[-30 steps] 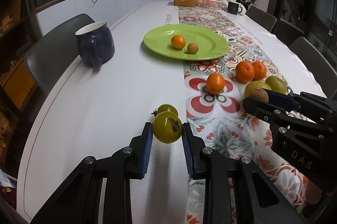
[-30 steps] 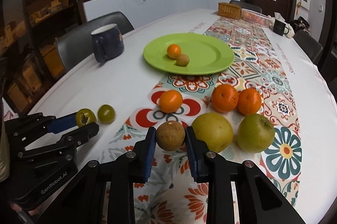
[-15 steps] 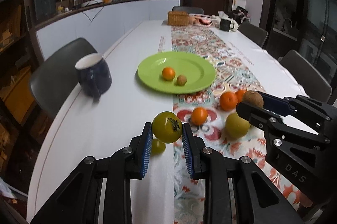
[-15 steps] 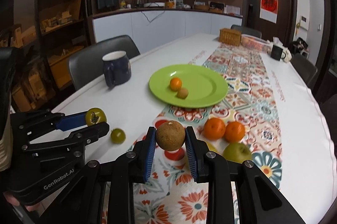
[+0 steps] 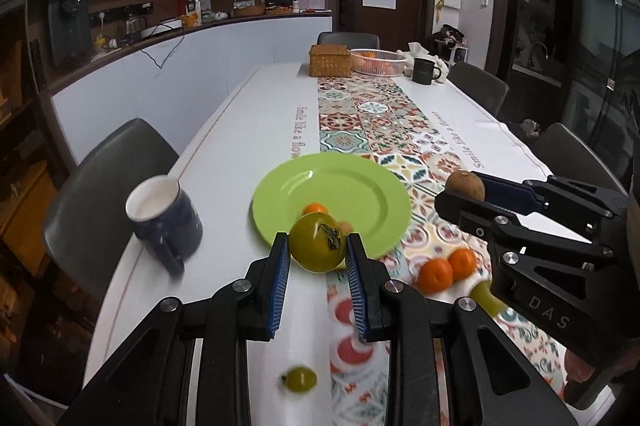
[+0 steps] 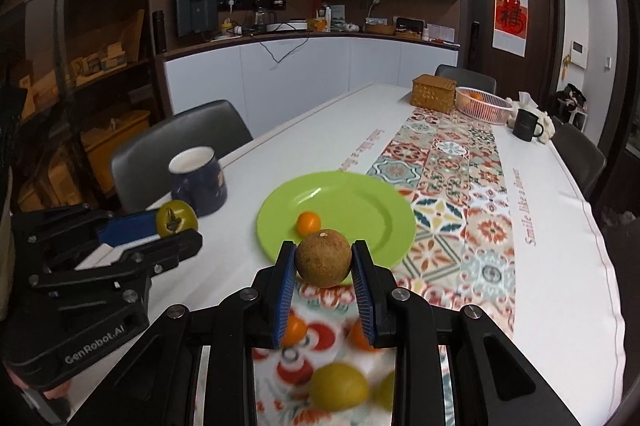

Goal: Organize fruits
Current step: 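Lower both held fruits onto the green plate and open both tools, then withdraw both tools from the plate toward the remaining fruit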

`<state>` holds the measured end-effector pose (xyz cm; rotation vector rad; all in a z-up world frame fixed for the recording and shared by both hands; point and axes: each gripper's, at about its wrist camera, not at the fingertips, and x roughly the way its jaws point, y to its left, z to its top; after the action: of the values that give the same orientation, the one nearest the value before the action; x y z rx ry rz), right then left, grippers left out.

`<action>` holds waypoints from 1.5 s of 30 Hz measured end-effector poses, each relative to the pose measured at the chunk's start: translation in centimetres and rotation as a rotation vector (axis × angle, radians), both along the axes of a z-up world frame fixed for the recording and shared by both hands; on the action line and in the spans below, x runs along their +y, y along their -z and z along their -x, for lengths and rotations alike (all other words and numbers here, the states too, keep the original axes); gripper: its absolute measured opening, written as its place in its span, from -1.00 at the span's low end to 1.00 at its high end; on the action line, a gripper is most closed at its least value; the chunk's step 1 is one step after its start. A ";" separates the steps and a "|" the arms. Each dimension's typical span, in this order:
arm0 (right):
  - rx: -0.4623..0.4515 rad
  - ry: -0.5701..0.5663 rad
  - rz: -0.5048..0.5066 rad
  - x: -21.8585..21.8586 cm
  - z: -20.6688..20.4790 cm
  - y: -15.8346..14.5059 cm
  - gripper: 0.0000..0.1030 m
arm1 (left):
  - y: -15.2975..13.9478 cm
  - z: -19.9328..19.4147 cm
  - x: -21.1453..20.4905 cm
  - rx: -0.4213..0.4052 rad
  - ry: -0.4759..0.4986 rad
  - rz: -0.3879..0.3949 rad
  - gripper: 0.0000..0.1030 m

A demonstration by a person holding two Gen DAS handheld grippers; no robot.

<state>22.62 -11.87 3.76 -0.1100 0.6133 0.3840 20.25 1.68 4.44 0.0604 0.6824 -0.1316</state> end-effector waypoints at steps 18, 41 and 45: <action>0.173 0.006 0.044 1.5 -12.4 0.9 -0.44 | 0.8 -13.3 0.7 0.141 0.034 0.027 -0.45; 0.386 0.072 0.083 1.4 -18.5 8.2 -0.37 | 7.8 -18.9 0.6 0.361 0.061 0.010 -0.24; 0.347 0.078 0.060 0.5 -17.3 6.9 -0.36 | 6.2 -17.0 0.6 0.315 0.044 -0.014 -0.09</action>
<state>39.96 -11.36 -3.15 -0.0765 0.9694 0.3115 37.28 2.30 -1.80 0.0690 0.9970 -0.1803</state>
